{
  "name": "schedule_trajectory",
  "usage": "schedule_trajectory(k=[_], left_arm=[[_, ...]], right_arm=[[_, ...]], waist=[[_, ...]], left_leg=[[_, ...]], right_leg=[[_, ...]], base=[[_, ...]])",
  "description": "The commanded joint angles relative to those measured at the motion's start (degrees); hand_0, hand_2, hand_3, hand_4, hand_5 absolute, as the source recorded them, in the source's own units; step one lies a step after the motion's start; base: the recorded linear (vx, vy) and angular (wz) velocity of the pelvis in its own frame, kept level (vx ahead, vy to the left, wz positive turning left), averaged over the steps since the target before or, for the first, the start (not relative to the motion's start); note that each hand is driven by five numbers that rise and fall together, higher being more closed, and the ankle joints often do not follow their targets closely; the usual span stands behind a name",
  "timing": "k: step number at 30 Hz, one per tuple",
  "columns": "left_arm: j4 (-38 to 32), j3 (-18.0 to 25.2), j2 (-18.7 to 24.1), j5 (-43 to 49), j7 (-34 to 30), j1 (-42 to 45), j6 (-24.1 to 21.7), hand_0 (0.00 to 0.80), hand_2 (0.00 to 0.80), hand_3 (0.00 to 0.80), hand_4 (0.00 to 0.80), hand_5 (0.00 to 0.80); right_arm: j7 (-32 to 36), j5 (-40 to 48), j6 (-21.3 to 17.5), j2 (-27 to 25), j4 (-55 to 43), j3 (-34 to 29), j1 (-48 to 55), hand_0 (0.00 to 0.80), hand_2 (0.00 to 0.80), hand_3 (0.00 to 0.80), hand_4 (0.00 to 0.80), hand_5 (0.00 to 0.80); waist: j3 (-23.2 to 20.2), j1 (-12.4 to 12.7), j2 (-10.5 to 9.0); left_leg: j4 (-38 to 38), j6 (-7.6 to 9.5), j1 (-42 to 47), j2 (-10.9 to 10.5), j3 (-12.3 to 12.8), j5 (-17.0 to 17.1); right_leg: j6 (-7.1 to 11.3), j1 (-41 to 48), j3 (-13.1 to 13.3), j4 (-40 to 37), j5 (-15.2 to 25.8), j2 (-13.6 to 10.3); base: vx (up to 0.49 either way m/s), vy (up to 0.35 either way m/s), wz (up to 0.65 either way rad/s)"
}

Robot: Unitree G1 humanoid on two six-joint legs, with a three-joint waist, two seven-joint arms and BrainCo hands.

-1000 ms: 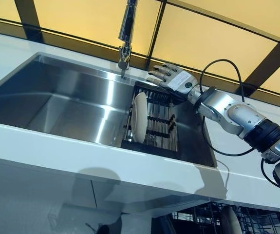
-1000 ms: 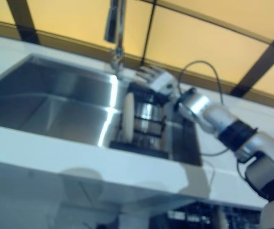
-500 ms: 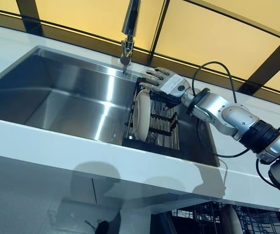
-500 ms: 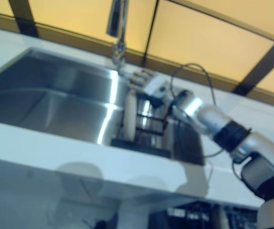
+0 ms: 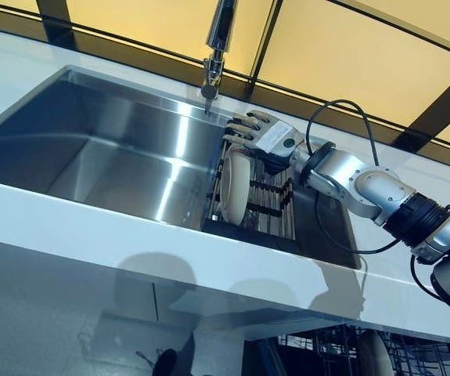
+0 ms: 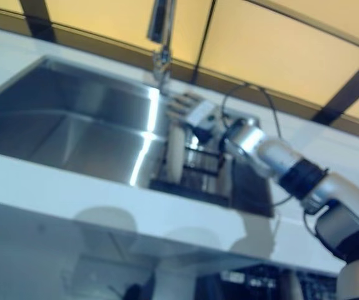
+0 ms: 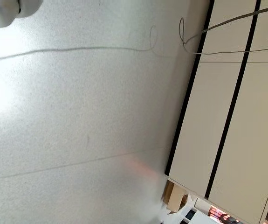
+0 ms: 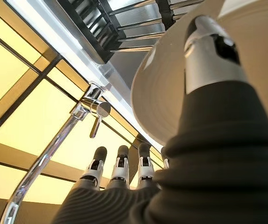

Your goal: Take plates into dishwasher

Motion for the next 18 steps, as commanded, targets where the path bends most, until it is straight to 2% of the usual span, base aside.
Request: schedule_trajectory(k=[1, 16, 17, 18], left_arm=[[0.02, 1.13, -0.23, -2.03, 0.24, -0.58, -1.26, 0.000, 0.000, 0.000, 0.000, 0.000], [0.59, 1.94, -0.75, -3.78, -0.63, -1.40, -2.85, 0.000, 0.000, 0.000, 0.000, 0.000], [0.47, 2.14, -0.85, -4.61, -0.82, -1.79, -2.84, 0.000, 0.000, 0.000, 0.000, 0.000], [0.39, 2.21, -0.93, -4.82, -0.83, -1.95, -2.86, 0.000, 0.000, 0.000, 0.000, 0.000]], right_arm=[[-0.03, -0.87, 0.22, -0.44, -1.71, -0.66, -3.46, 0.000, 0.000, 0.000, 0.000, 0.000], [3.81, -1.35, 0.32, 0.84, -4.60, -0.38, -2.89, 0.000, 0.000, 0.000, 0.000, 0.000], [5.85, -2.98, -0.63, 1.54, -5.00, 0.16, -3.12, 0.000, 0.000, 0.000, 0.000, 0.000], [6.98, -4.24, -0.96, 1.90, -5.08, 0.70, -3.04, 0.091, 0.091, 0.091, 0.091, 0.091]], waist=[[0.30, 1.64, 0.34], [2.01, 2.30, 0.30], [2.38, 2.50, 0.28], [2.63, 2.68, 0.27]], left_leg=[[-4.94, 4.43, 3.09, -2.49, 4.00, -1.80], [-4.94, 4.34, 1.84, -2.50, 3.34, -1.40], [-4.94, 4.28, 1.48, -2.59, 3.19, -1.29], [-4.94, 4.27, 1.31, -2.59, 3.09, -1.21]], right_leg=[[3.11, -3.14, -0.13, 13.82, -4.78, -2.45], [3.06, -4.34, -0.22, 14.61, -5.06, -2.79], [2.99, -4.63, -0.11, 14.64, -5.25, -2.75], [2.96, -4.72, -0.20, 14.66, -5.27, -2.77]], base=[[0.000, 0.000, 0.00], [0.000, 0.000, 0.00], [0.000, 0.000, 0.00], [0.000, 0.000, 0.00]])
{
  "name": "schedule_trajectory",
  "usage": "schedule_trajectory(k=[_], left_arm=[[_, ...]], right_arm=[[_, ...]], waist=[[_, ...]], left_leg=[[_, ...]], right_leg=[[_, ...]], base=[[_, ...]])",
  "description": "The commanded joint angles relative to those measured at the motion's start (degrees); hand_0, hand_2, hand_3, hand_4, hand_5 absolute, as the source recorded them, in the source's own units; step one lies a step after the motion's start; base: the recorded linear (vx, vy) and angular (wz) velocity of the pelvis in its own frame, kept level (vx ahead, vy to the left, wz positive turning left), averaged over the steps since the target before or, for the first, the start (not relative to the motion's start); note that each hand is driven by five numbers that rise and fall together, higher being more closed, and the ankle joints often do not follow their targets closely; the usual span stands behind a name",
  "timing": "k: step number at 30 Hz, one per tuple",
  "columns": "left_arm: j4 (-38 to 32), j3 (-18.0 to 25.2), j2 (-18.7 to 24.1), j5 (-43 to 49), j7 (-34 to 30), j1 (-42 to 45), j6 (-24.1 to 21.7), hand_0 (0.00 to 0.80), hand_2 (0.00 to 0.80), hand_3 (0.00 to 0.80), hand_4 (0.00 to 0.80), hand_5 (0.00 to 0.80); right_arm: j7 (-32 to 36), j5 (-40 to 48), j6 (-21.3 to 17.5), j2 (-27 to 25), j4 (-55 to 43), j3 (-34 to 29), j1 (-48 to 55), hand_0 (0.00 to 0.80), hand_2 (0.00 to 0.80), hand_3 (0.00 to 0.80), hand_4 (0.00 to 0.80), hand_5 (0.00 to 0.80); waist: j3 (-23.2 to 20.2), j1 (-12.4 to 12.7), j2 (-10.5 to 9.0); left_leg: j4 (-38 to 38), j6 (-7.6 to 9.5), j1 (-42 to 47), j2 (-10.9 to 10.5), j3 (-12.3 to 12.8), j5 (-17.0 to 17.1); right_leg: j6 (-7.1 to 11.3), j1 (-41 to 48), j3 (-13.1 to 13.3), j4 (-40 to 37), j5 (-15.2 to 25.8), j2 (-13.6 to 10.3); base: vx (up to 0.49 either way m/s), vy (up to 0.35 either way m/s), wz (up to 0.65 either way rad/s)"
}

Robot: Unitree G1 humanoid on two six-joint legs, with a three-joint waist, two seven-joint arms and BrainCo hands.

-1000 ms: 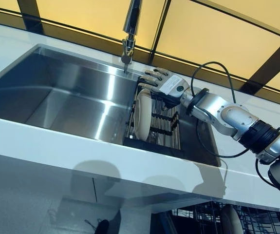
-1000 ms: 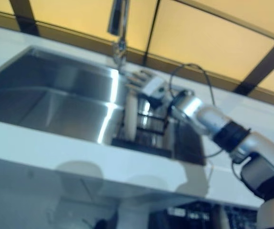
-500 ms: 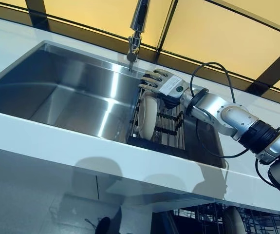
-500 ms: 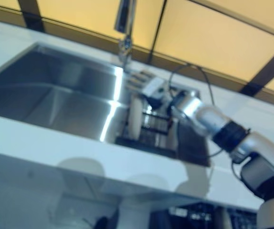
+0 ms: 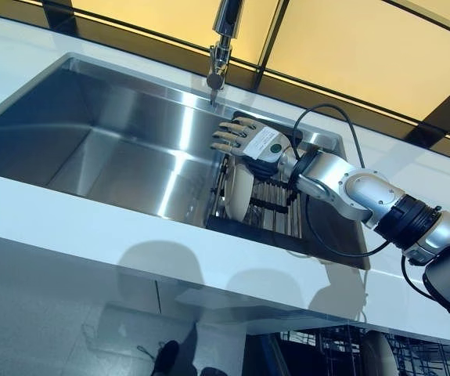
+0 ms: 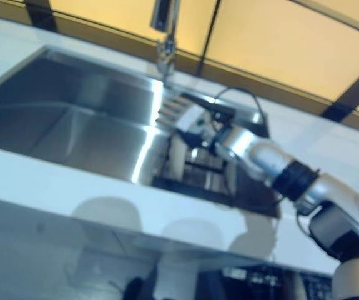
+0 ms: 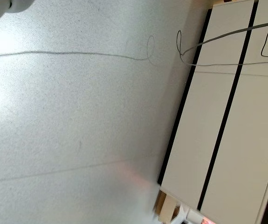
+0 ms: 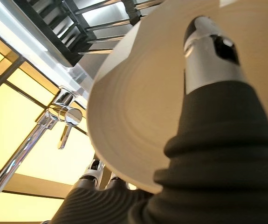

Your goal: Take plates into dishwasher

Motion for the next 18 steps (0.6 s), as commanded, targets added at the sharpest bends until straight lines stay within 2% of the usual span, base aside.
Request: schedule_trajectory(k=[1, 12, 18], left_arm=[[0.30, 1.12, -0.62, -2.46, -0.83, -1.67, -1.27, 0.000, 0.000, 0.000, 0.000, 0.000], [0.36, 1.38, -0.14, -1.33, -0.60, -1.34, -1.98, 0.000, 0.000, 0.000, 0.000, 0.000], [0.31, 1.54, -0.41, -0.64, -0.38, -1.01, -1.59, 0.000, 0.000, 0.000, 0.000, 0.000]], right_arm=[[3.08, -5.52, -1.61, -0.63, -1.81, 1.25, -3.03, 0.800, 0.800, 0.800, 0.800, 0.800], [2.87, -6.50, -1.07, 0.22, 0.24, 1.61, -2.90, 0.800, 0.800, 0.800, 0.800, 0.800], [1.95, -6.67, -3.12, -1.02, 0.25, 0.64, -2.54, 0.800, 0.800, 0.800, 0.800, 0.800]], waist=[[1.53, 2.68, 0.26], [1.19, 3.37, -0.42], [0.33, 2.80, -0.39]], left_leg=[[-5.54, 4.18, 2.68, -2.50, 3.30, -1.22], [-5.54, 3.92, 2.37, -2.18, 2.86, -1.12], [-5.54, 3.90, 2.93, -2.23, 3.11, -1.22]], right_leg=[[2.87, -3.43, -0.33, 14.11, -5.08, -2.73], [2.20, -2.58, -0.99, 12.71, -5.81, -2.07], [2.06, -1.98, -0.83, 12.35, -5.96, -1.93]], base=[[0.000, 0.000, 0.00], [-0.002, -0.013, 0.01], [0.000, 0.000, 0.00]])
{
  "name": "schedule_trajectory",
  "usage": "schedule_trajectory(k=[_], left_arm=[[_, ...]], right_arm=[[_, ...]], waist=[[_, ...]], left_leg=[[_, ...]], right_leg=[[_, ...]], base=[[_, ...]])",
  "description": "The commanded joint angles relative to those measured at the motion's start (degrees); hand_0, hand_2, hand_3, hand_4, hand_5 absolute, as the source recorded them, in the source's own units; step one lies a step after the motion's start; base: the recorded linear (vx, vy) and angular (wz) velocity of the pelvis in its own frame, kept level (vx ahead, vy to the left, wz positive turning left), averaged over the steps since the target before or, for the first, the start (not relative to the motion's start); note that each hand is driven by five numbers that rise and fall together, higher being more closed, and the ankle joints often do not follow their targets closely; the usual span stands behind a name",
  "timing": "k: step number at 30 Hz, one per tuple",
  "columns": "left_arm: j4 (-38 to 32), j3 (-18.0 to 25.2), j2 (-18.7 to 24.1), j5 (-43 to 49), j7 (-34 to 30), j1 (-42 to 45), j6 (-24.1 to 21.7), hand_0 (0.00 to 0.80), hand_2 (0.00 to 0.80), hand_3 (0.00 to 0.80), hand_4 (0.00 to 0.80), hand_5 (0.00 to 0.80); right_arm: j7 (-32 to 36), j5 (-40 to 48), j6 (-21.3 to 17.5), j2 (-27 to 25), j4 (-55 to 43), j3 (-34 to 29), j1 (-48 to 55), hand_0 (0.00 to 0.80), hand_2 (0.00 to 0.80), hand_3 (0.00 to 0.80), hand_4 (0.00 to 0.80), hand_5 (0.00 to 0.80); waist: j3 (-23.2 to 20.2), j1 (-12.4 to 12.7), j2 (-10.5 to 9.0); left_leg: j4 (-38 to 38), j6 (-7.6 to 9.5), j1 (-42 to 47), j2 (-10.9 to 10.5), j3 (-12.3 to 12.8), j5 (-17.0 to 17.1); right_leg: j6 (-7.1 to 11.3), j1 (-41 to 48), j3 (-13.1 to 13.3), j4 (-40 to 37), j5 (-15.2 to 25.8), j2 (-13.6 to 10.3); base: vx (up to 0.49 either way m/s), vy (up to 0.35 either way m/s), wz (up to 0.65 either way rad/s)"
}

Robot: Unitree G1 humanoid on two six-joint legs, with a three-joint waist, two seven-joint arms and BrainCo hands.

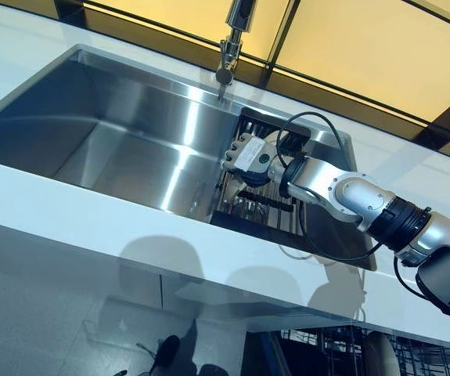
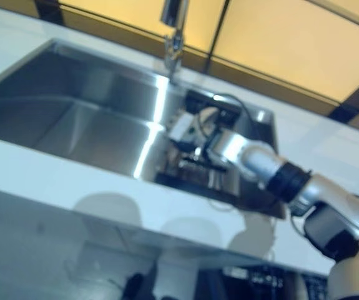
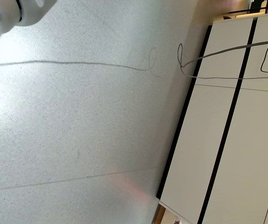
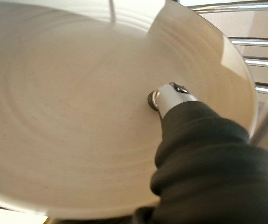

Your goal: Take plates into dishwasher

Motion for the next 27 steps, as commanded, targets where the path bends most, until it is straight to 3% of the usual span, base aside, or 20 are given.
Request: schedule_trajectory(k=[1, 12, 15, 16, 17, 27], left_arm=[[0.40, 0.64, -0.42, 0.83, 0.03, 0.02, -1.01, 0.000, 0.000, 0.000, 0.000, 0.000], [0.46, 0.58, -0.14, 1.41, 0.35, 0.98, -0.87, 0.000, 0.000, 0.000, 0.000, 0.000], [0.09, 0.49, 0.21, 1.47, 0.58, 1.52, -0.61, 0.000, 0.000, 0.000, 0.000, 0.000], [0.15, 0.61, 0.27, 1.41, 0.59, 1.72, -0.66, 0.000, 0.000, 0.000, 0.000, 0.000], [0.10, 0.50, 0.31, 1.42, 0.58, 1.72, -0.71, 0.000, 0.000, 0.000, 0.000, 0.000], [-0.56, 0.21, 0.85, 1.44, 0.57, 3.11, 0.24, 0.000, 0.000, 0.000, 0.000, 0.000]], right_arm=[[-1.79, -0.37, -1.36, -2.74, 0.04, -0.25, -2.23, 0.800, 0.800, 0.800, 0.800, 0.800], [-2.94, -1.02, 0.97, -5.87, 0.69, -1.63, -1.48, 0.800, 0.800, 0.800, 0.800, 0.800], [-4.90, -0.46, 1.94, -8.43, 1.46, -2.54, -0.79, 0.800, 0.800, 0.800, 0.800, 0.800], [-5.34, -0.01, 2.35, -8.78, 1.51, -2.56, -0.78, 0.800, 0.800, 0.800, 0.800, 0.800], [-5.44, 0.15, 2.82, -9.04, 1.60, -2.62, -0.77, 0.800, 0.800, 0.800, 0.800, 0.800], [-10.78, 3.00, 3.55, -14.16, 4.66, -4.61, 0.39, 0.800, 0.800, 0.800, 0.800, 0.800]], waist=[[-0.77, 1.15, 0.09], [-2.67, -0.61, -0.20], [-3.54, -1.61, 0.09], [-3.85, -1.88, -0.17], [-3.76, -1.83, 0.10], [-5.95, -4.88, 0.36]], left_leg=[[-6.06, 4.00, 3.66, -2.39, 3.57, -1.22], [-6.06, 4.03, 5.73, -1.93, 5.30, -2.15], [-6.06, 4.58, 6.23, -1.79, 6.29, -1.29], [-6.06, 4.20, 7.01, -1.62, 6.34, -2.65], [-6.06, 4.61, 6.46, -1.73, 6.47, -1.41], [-6.06, 4.46, 9.02, -0.73, 9.81, -2.44]], right_leg=[[2.26, -1.30, -0.62, 11.59, -5.73, -1.94], [2.57, 0.05, 0.11, 10.40, -5.12, -1.49], [2.52, 0.40, -0.12, 9.65, -3.11, -1.50], [3.04, 0.85, 0.85, 9.86, -4.27, -1.33], [2.59, 0.53, 0.04, 9.56, -2.98, -1.47], [3.13, 2.41, 2.32, 7.25, -2.02, -0.28]], base=[[0.000, 0.000, 0.00], [0.002, 0.000, 0.00], [-0.013, 0.009, -0.07], [-0.068, 0.035, -0.10], [0.002, -0.008, -0.08], [-0.014, -0.021, -0.17]])
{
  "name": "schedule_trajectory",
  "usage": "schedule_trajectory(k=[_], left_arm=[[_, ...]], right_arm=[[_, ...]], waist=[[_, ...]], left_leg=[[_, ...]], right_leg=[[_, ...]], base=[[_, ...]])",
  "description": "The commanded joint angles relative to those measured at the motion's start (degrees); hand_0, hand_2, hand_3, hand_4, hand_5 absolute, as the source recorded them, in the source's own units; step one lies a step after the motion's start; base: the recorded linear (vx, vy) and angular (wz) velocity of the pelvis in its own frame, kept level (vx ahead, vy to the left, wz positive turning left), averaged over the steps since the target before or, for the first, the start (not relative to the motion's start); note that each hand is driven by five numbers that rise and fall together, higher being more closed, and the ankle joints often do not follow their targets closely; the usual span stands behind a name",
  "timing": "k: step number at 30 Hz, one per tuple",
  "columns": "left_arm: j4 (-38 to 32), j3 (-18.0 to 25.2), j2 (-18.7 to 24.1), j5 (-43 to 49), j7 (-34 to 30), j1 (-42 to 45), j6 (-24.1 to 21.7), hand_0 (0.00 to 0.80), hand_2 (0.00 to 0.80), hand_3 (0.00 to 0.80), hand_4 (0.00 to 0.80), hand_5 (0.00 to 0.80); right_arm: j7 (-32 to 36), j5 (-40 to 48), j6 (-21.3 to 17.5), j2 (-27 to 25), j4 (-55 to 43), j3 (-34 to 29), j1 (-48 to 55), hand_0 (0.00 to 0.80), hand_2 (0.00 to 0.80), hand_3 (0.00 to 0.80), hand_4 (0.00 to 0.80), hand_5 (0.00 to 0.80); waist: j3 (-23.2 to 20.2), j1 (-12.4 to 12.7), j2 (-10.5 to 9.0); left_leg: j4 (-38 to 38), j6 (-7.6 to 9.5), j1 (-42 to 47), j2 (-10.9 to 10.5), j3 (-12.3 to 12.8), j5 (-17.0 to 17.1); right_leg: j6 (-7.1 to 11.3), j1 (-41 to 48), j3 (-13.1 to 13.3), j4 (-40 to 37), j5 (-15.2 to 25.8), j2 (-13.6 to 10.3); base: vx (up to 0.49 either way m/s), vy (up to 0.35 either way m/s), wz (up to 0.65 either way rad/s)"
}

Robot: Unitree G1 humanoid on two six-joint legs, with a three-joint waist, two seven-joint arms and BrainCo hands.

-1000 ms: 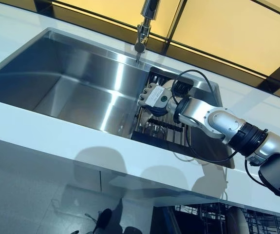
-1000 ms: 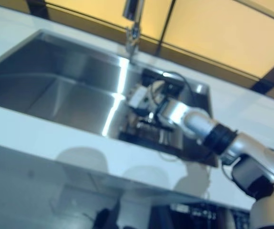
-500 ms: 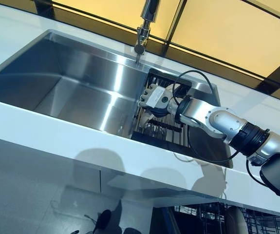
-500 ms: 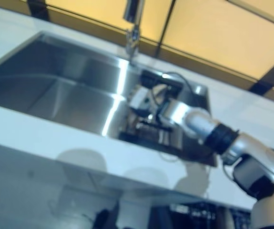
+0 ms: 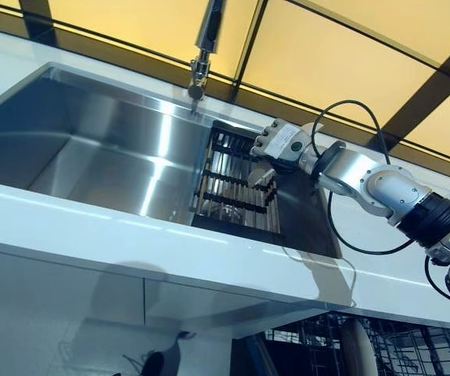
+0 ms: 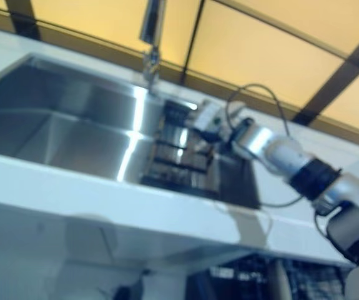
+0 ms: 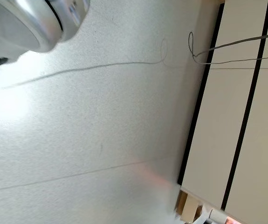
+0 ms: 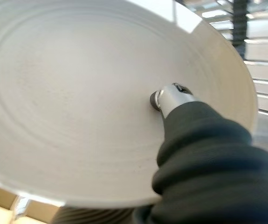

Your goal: Take plates into dishwasher

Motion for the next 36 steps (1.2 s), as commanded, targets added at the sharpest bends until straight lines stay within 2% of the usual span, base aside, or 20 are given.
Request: schedule_trajectory(k=[1, 10, 21, 24, 27, 32, 34, 36], left_arm=[[0.91, -0.19, -0.61, 1.15, 0.19, 1.64, -0.15, 0.000, 0.000, 0.000, 0.000, 0.000], [1.30, -0.80, -0.74, 3.37, -0.91, 2.73, -0.20, 0.000, 0.000, 0.000, 0.000, 0.000], [2.30, -1.73, -1.06, 5.64, -2.37, 2.99, 0.02, 0.000, 0.000, 0.000, 0.000, 0.000], [2.81, -1.63, -1.26, 6.22, -3.16, 3.19, -0.01, 0.000, 0.000, 0.000, 0.000, 0.000], [2.93, -1.58, -1.44, 6.64, -3.28, 3.35, -0.15, 0.000, 0.000, 0.000, 0.000, 0.000], [2.81, -1.86, -2.10, 6.71, -4.15, 3.48, -0.22, 0.000, 0.000, 0.000, 0.000, 0.000], [2.62, -1.95, -2.39, 7.16, -4.29, 3.60, -0.13, 0.000, 0.000, 0.000, 0.000, 0.000], [2.59, -2.13, -2.50, 7.34, -4.26, 3.51, 0.08, 0.000, 0.000, 0.000, 0.000, 0.000]], right_arm=[[-4.63, 3.53, 3.91, -3.89, 2.38, -3.13, -0.55, 0.800, 0.800, 0.800, 0.800, 0.800], [-8.03, 7.55, 6.22, -8.10, 4.18, -5.85, 1.09, 0.800, 0.800, 0.800, 0.800, 0.800], [-8.86, 9.61, 8.58, -15.54, 9.84, -8.65, 7.10, 0.800, 0.800, 0.800, 0.800, 0.800], [-8.98, 12.20, 8.15, -18.46, 12.12, -9.90, 9.61, 0.800, 0.800, 0.800, 0.800, 0.800], [-8.51, 13.90, 8.83, -19.26, 12.76, -11.10, 11.22, 0.800, 0.800, 0.800, 0.800, 0.800], [-5.90, 22.74, 10.52, -21.86, 17.27, -14.29, 16.08, 0.800, 0.800, 0.800, 0.800, 0.800], [-2.45, 29.13, 13.42, -22.57, 19.75, -17.37, 19.67, 0.800, 0.800, 0.800, 0.800, 0.800], [-0.81, 32.53, 13.85, -22.55, 21.47, -19.25, 21.48, 0.800, 0.800, 0.800, 0.800, 0.800]], waist=[[-4.54, -1.26, 2.18], [-7.39, -3.96, 2.71], [-10.63, -8.19, 3.75], [-11.65, -9.64, 4.43], [-11.88, -10.04, 4.59], [-12.65, -11.65, 5.66], [-12.79, -12.35, 6.14], [-12.73, -12.62, 6.39]], left_leg=[[-5.94, 4.51, 4.49, -2.06, 5.62, -2.32], [-5.94, 4.38, 6.62, -1.87, 7.59, -3.47], [-5.94, 4.06, 8.32, -1.43, 10.37, -4.37], [-5.94, 3.93, 8.89, -1.17, 11.51, -4.54], [-5.94, 3.93, 9.12, -1.13, 11.90, -4.66], [-5.94, 3.59, 9.79, -0.86, 13.07, -4.83], [-5.94, 3.49, 9.89, -0.82, 13.56, -4.85], [-5.94, 3.43, 9.89, -0.81, 13.71, -4.79]], right_leg=[[3.95, 0.75, -0.56, 6.03, -2.85, -0.28], [3.78, 2.73, 2.18, 3.21, -2.84, 1.21], [4.16, 4.05, 6.06, -0.88, -0.72, 1.79], [4.23, 4.28, 7.26, -1.61, -0.39, 1.89], [4.20, 4.41, 7.61, -1.82, -0.36, 1.92], [4.20, 4.61, 8.98, -2.44, -0.13, 1.85], [4.21, 4.57, 9.63, -2.80, 0.14, 1.83], [4.19, 4.58, 9.85, -2.96, 0.28, 1.83]], base=[[-0.022, -0.046, -0.16], [-0.017, -0.031, -0.19], [-0.022, -0.021, -0.23], [-0.015, -0.019, -0.21], [-0.005, -0.012, -0.21], [-0.015, -0.010, -0.12], [-0.024, -0.013, -0.22], [-0.030, -0.013, -0.19]])
